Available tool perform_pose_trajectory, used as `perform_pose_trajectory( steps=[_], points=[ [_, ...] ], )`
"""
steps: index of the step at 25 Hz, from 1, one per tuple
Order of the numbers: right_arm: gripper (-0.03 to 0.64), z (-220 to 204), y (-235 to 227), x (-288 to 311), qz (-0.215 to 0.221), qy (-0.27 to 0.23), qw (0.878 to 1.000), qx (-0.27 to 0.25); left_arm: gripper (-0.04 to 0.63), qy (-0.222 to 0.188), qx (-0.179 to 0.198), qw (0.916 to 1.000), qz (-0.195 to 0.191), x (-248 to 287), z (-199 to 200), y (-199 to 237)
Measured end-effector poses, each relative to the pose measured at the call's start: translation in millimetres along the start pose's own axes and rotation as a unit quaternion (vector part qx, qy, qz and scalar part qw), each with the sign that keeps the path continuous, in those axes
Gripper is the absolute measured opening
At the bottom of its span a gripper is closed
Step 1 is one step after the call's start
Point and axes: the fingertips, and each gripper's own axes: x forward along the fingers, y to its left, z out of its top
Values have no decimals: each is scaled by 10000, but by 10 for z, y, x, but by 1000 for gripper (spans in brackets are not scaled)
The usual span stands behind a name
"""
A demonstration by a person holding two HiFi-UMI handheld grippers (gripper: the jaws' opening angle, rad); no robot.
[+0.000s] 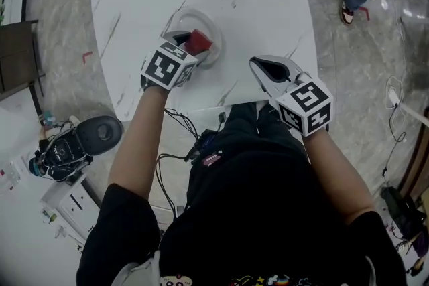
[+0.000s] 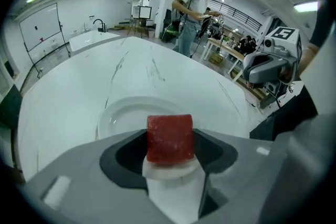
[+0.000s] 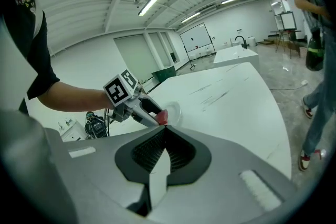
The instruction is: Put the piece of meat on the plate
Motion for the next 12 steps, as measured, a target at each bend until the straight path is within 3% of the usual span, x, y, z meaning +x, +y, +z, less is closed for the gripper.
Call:
perform_pose_trajectory(
  steps=[6,12],
  points=[
    [20,-21,-70,-51,-90,-7,9999,103,379,424,496,9978,-137,57,38,71],
    [20,-63,-96,-65,-134,-57,9997,186,379,853,1060,9903,-291,114,6,57]
  ],
)
